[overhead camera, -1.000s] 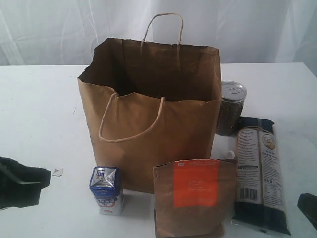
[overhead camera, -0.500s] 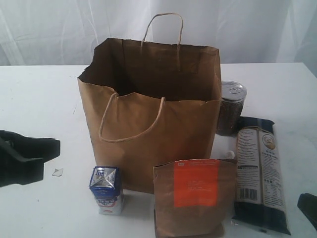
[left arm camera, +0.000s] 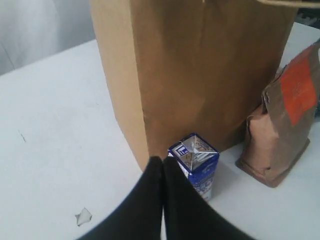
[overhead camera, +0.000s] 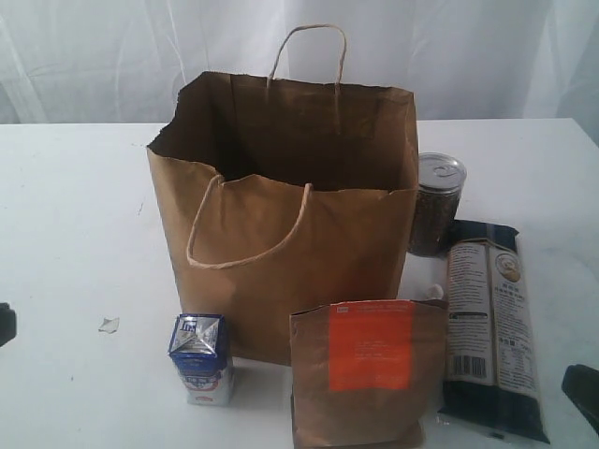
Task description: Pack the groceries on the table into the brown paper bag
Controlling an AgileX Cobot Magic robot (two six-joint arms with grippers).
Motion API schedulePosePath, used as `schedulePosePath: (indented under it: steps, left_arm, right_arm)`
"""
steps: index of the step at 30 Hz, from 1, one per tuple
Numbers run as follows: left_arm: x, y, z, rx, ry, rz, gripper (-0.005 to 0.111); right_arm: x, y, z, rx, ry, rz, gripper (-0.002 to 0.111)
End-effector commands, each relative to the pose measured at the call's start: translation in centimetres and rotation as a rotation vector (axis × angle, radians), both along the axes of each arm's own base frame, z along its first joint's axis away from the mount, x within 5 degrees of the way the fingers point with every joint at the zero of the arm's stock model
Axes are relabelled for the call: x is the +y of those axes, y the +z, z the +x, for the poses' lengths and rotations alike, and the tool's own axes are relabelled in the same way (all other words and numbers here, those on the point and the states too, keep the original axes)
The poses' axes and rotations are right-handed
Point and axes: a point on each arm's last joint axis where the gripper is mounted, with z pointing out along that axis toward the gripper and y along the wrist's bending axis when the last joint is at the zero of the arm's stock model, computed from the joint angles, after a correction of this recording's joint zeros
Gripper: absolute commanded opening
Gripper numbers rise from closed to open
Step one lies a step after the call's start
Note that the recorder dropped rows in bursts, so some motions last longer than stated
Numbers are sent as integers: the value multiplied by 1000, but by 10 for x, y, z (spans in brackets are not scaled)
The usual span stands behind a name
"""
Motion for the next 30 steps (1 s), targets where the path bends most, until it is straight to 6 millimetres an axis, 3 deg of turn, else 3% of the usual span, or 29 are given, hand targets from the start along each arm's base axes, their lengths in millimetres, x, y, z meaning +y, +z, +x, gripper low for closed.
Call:
schedulePosePath:
  steps: [1, 5, 9, 17, 30]
  left_arm:
    - [4, -31, -7, -127, -33, -50, 0]
    - [7, -59, -13, -91, -34, -169, 0]
    - [13, -60, -17, -47, -5, -243, 0]
    - [17, -72, -17, 103, 59, -224, 0]
    - [18, -74, -17, 109, 64, -204, 0]
  right_arm:
    - [0, -1, 0, -7, -2, -14, 0]
    - [0, -1, 0, -7, -2, -14, 0]
    - [0, -1, 0, -7, -2, -14, 0]
    - [0, -1, 0, -7, -2, -14, 0]
    - [0, -1, 0, -7, -2, -14, 0]
